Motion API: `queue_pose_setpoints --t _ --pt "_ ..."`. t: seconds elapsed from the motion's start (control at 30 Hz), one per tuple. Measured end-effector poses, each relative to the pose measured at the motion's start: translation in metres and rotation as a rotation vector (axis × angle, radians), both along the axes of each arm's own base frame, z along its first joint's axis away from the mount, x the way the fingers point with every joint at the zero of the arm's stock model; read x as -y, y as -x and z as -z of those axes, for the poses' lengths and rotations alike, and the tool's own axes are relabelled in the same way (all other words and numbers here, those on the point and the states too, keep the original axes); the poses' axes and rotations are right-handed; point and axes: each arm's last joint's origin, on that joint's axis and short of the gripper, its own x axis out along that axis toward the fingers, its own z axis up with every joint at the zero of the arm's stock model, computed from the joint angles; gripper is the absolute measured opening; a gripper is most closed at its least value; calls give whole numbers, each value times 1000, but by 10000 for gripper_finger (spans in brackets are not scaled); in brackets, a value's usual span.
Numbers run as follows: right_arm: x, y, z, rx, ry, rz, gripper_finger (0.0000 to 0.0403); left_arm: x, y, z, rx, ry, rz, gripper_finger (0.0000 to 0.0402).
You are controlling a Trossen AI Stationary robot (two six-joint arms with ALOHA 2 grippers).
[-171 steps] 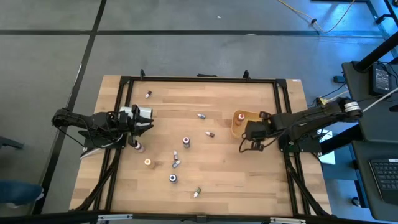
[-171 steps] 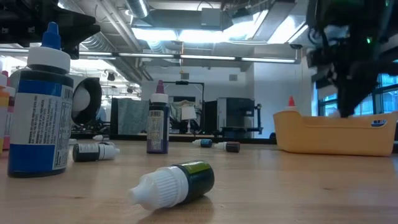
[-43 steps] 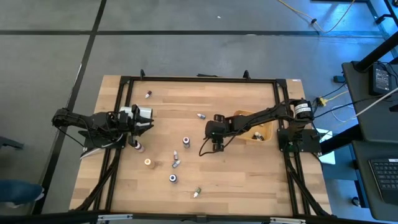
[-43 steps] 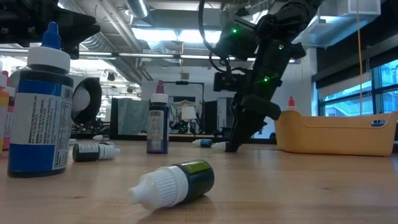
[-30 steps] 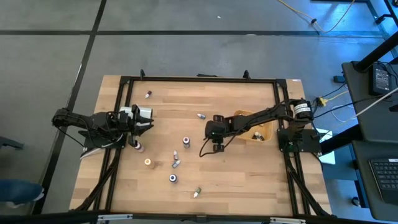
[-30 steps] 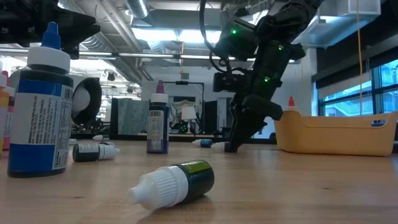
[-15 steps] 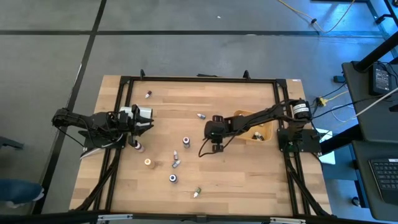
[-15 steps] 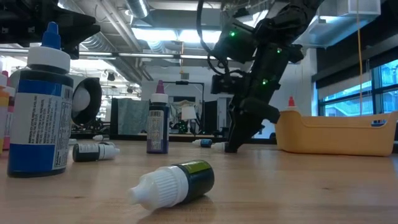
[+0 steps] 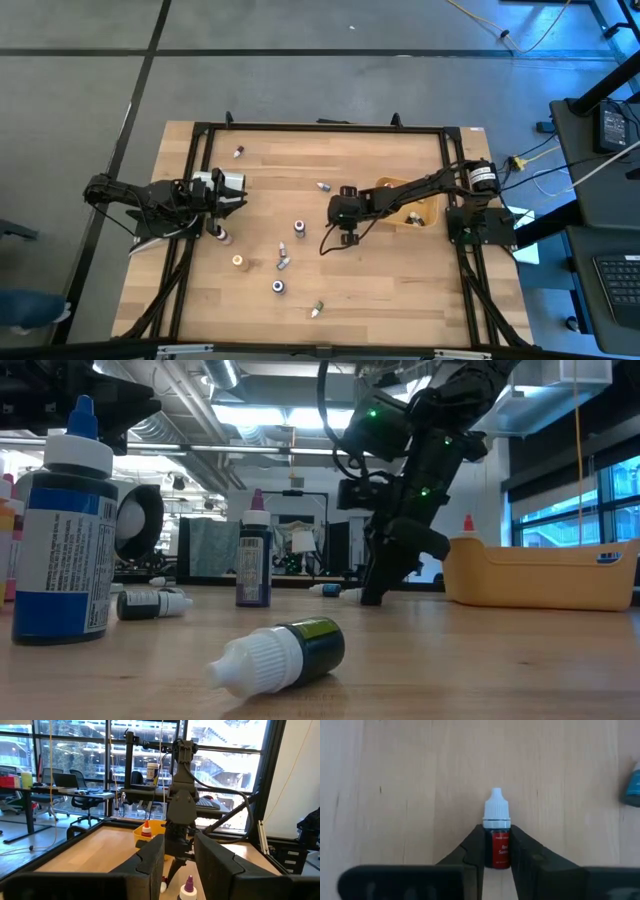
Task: Pick & Place food coloring
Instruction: Put the red food coloring bottle into the yellow bin
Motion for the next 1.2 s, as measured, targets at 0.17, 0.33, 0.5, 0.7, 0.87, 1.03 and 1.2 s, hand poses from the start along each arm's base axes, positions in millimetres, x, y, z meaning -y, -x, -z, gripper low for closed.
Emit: queue_pose_setpoints --t 0.17,0.33,0.5,0.7,0.87,1.03,1.2 --pt "-12 13 -24 -13 6 -35 68 0 0 0 0 0 0 105" --pt "-31 42 -69 -27 -37 -16 75 0 0 0 0 0 -1 106" --pt "-41 83 -103 -83 -57 58 70 0 0 0 -3 -1 0 103" --pt "-30 142 -110 -139 -42 235 79 0 0 1 -6 -1 0 102" --pt "-16 183 -94 -119 -65 390 82 0 0 1 -6 -1 0 104" --pt "-5 208 -74 -78 -39 587 84 0 0 1 -6 -1 0 102" --pt "1 218 -58 -92 -60 722 84 0 0 1 -5 7 1 105"
